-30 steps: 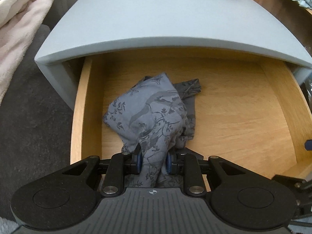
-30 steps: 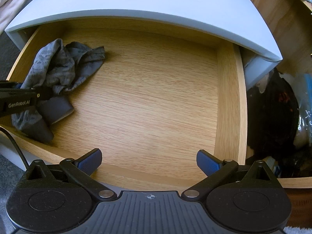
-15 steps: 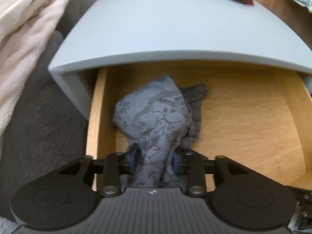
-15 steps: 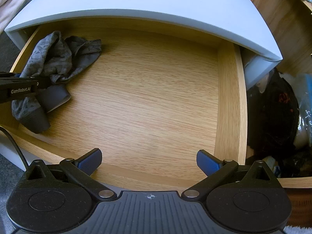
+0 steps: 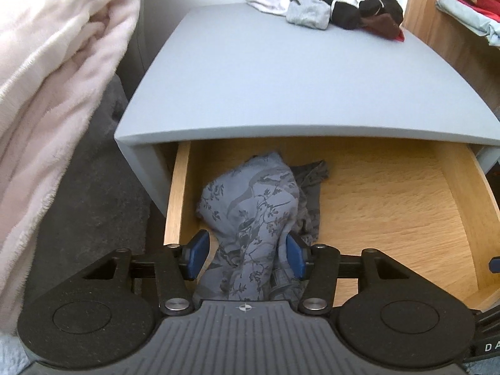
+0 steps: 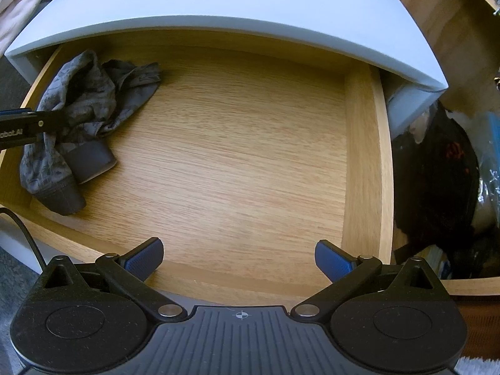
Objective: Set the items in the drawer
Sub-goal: 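Open the left tool to release the underwear inside the drawer, then move the left tool to the grey sock in the clothes pile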
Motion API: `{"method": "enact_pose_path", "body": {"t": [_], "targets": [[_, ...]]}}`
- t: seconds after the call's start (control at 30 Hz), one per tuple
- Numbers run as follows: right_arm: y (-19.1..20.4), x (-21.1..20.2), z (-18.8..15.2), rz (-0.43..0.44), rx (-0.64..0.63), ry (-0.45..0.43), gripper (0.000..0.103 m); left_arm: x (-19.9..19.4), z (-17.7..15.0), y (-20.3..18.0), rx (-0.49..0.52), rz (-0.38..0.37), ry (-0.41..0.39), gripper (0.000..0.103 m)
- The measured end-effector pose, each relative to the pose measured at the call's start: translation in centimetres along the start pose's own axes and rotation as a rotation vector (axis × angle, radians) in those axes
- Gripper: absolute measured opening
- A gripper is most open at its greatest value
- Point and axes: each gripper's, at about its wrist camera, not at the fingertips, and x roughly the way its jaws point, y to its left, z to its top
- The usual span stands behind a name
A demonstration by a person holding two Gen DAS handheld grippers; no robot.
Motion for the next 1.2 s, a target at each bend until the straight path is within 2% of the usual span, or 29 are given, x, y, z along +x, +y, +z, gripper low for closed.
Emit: {"method": "enact_pose_path", "body": {"t": [0.17, 0.23, 0.3, 0.37, 0.47, 0.63, 0.67, 0.7, 0.77, 0.93, 1.03, 1.07, 1.1, 1.13, 1.2], "targets": [[-0.1, -0.1, -0.1, 0.0, 0.011, -0.001, 0.103, -2.3, 1.2, 0.3, -0.023, -0.018, -0.063, 0.056], [-0.2, -0.1, -0.1, 0.002, 0.019, -0.003, 0.103, -3.6, 2.5, 0.2, 0.032, -0.059, -0.13, 0.057], [-0.3, -0.3, -0.2, -0.001, 0.021, -0.008, 0.103, -4.6, 4.2, 0.3, 0.087, -0.076, -0.202, 0.067], [-0.3, -0.4, -0.3, 0.002, 0.031, -0.011, 0.103, -5.2, 6.7, 0.8, 0.082, -0.081, -0.259, 0.069], [-0.6, -0.4, -0.4, 0.011, 0.048, -0.012, 0.103, -5.0, 11.2, 1.7, 0.003, -0.119, -0.296, 0.071], [-0.6, -0.5, -0.5, 0.01, 0.047, -0.015, 0.103, -1.3, 18.1, 0.6, -0.072, -0.167, -0.322, 0.07], [-0.6, -0.5, -0.5, 0.01, 0.051, -0.014, 0.103, -0.3, 19.1, -0.2, -0.065, -0.165, -0.322, 0.067], [-0.6, -0.5, -0.5, 0.01, 0.05, -0.013, 0.103, 1.1, 20.0, -1.2, -0.047, -0.164, -0.32, 0.057], [-0.5, -0.5, -0.4, 0.007, 0.038, -0.013, 0.103, 3.2, 21.2, -2.9, -0.019, -0.175, -0.301, 0.048], [-0.4, -0.3, 0.0, 0.002, 0.019, -0.002, 0.103, 7.0, 23.3, -5.3, -0.035, -0.183, -0.296, 0.048], [-0.5, -0.3, 0.0, 0.005, 0.02, 0.001, 0.103, 8.5, 23.8, -6.1, -0.005, -0.19, -0.266, 0.048], [-0.4, -0.3, 0.0, 0.004, 0.019, 0.001, 0.103, 8.8, 23.9, -6.3, 0.008, -0.182, -0.255, 0.041], [-0.4, -0.3, 0.0, 0.004, 0.018, 0.0, 0.103, 9.1, 23.9, -6.4, 0.019, -0.183, -0.242, 0.02], [-0.4, -0.2, 0.0, 0.004, 0.018, 0.002, 0.103, 9.4, 24.0, -6.5, 0.027, -0.189, -0.228, 0.011], [-0.4, 0.0, 0.1, 0.003, 0.015, 0.006, 0.103, 9.3, 23.5, -6.7, 0.041, -0.161, -0.23, 0.005]]}}
